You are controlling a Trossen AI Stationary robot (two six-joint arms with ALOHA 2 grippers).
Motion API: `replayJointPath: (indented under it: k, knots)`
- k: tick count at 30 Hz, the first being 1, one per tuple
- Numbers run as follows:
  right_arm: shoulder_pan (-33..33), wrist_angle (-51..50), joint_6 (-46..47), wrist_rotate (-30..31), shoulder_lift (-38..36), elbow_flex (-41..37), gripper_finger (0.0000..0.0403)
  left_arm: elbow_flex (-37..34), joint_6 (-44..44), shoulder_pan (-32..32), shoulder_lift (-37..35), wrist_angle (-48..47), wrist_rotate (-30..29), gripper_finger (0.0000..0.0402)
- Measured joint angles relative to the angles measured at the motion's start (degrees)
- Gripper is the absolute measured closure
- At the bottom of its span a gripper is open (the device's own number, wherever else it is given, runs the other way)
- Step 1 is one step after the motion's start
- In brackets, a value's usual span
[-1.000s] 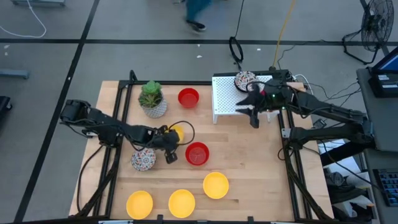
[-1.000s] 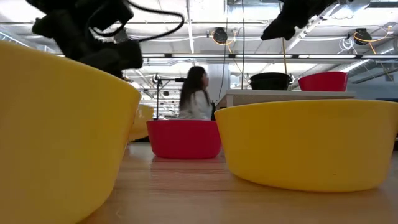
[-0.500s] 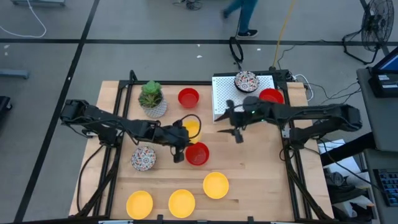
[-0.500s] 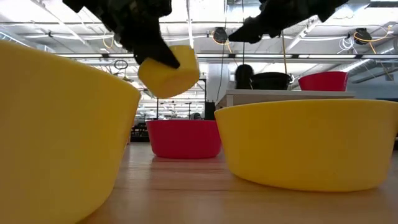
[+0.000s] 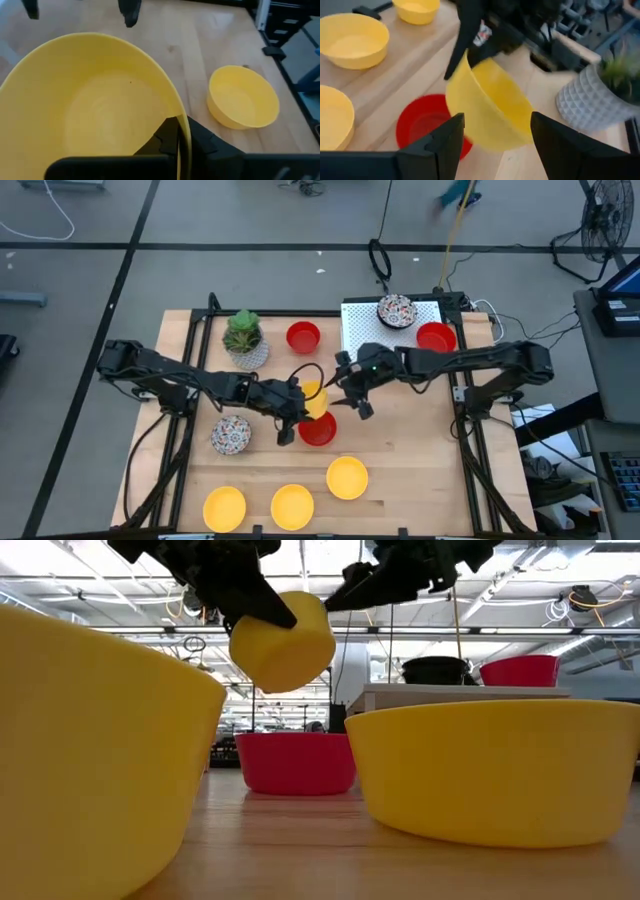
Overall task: Pick & Place Mini bowls
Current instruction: Put the yellow bowl on the shelf
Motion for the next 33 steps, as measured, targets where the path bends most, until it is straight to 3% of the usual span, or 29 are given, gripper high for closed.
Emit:
replayJointPath:
  k: [6,12,20,25,33]
  knots:
    - [1.8,-0.1,-4.2,-7.5,2.1,0.6,0.0183,-0.1,2.9,0.0,0.2,0.3,0.7,0.0395]
    - [2.2,2.0,-4.4,-8.7,4.7,0.6,0.0183,-0.1,7.6,0.0,0.6,3.2,7.2,0.0389]
    - [2.9,2.4,-1.0,-11.5,8.5,0.6,0.0191,-0.1,13.7,-0.1,0.8,3.4,7.5,0.0379]
    - [3.0,1.1,-1.0,-11.9,8.9,0.6,0.0243,-0.1,16.7,-0.1,0.8,3.1,7.2,0.0374]
    - [3.0,1.0,0.6,-18.5,8.9,0.5,0.0387,-0.2,17.7,-0.1,0.8,3.0,7.1,0.0373]
